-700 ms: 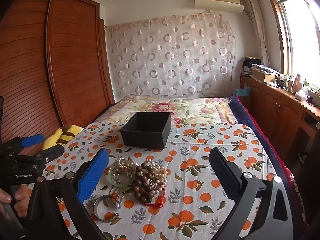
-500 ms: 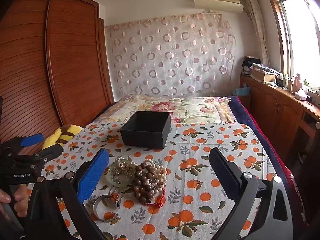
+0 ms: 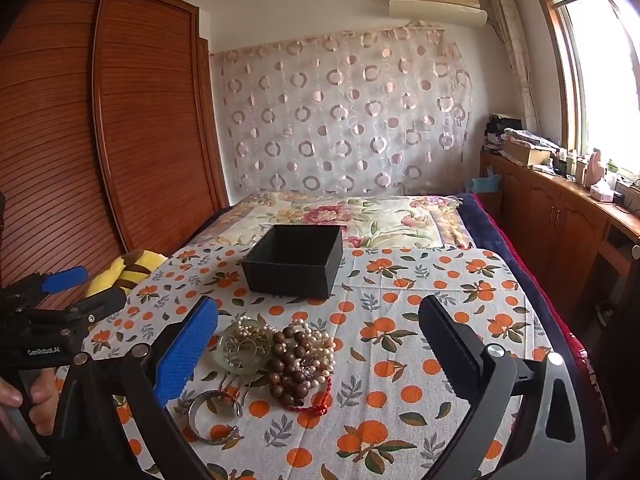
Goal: Organize jewelry
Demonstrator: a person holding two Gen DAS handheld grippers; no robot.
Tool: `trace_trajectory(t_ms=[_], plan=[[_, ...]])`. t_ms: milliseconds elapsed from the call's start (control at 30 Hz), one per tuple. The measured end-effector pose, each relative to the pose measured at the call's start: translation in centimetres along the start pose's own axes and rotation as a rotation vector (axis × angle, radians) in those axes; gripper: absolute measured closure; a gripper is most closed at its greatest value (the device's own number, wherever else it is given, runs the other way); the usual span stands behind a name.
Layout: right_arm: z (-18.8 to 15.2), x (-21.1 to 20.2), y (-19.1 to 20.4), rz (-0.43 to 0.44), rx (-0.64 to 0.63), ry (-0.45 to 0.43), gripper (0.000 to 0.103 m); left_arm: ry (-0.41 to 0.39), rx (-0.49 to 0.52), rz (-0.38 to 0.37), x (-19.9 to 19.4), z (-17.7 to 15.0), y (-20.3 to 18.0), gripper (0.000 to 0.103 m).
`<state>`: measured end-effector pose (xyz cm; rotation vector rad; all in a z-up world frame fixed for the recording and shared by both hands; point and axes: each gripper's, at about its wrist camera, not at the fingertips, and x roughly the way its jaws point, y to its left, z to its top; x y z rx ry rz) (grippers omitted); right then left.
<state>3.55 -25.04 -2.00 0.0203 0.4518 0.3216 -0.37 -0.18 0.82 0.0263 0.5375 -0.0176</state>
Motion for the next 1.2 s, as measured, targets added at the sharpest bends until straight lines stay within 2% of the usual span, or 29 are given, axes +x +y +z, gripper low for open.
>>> trace_trajectory(t_ms=[1200], plan=[[0.12,-0.28,0.01,0.002,0.001,-0.004,0.002,-0.009,-0.002,-0.001,-0.14,-0.16,0.07,0.007]])
